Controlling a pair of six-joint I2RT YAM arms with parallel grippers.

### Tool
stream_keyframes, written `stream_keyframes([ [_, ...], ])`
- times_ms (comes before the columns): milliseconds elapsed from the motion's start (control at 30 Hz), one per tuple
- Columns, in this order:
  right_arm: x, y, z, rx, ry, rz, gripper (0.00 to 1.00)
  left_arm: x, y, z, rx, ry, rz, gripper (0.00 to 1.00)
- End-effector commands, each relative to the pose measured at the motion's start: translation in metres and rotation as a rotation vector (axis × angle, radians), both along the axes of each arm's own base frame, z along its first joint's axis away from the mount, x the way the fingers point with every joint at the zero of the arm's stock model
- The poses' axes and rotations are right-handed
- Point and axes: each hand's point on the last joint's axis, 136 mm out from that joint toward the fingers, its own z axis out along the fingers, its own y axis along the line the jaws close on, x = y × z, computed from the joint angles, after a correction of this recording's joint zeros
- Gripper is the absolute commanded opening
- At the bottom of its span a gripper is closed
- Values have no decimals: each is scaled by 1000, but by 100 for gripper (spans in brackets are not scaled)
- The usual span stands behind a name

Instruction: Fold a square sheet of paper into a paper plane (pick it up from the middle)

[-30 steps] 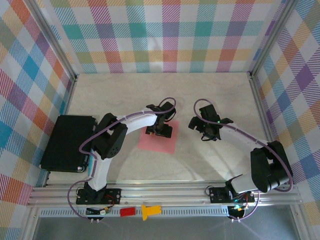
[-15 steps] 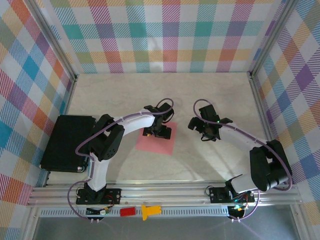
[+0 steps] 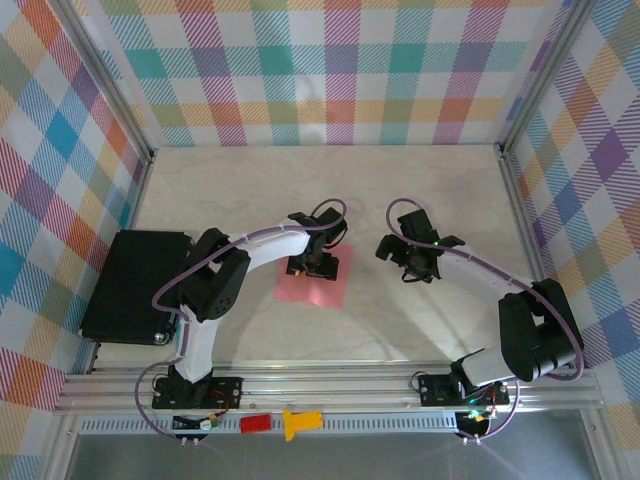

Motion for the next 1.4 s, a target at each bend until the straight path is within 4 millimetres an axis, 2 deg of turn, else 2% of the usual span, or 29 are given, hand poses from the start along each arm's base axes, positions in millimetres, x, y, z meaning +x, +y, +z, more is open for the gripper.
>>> stream_keyframes([
  [0,3,1,-1,15,0,-19,99,-19,17,-28,68,76,12,79],
  [200,3,1,0,18,-2,-20,99,-12,11,-13,12,41,16,70],
  [367,3,0,1,22,-8,-25,99,0,4,8,-112,-10,40,54],
  [533,5,4,8,54,-40,-19,99,14,-5,34,-344,-32,69,38],
  [767,11,23,28,205,-118,36,99,18,-49,97,-767,-56,15,30],
  [867,13,37,43,295,-165,89,100,17,-66,109,-911,-25,11,29],
  [967,15,49,54,357,-202,141,99,17,-71,101,-959,6,34,28],
  [1133,13,65,55,419,-196,221,93,17,-62,62,-875,46,84,27],
  [1233,11,75,48,463,-158,259,81,15,-53,40,-806,58,104,27],
  [1367,7,90,34,514,-88,301,60,13,-42,20,-725,64,117,25],
])
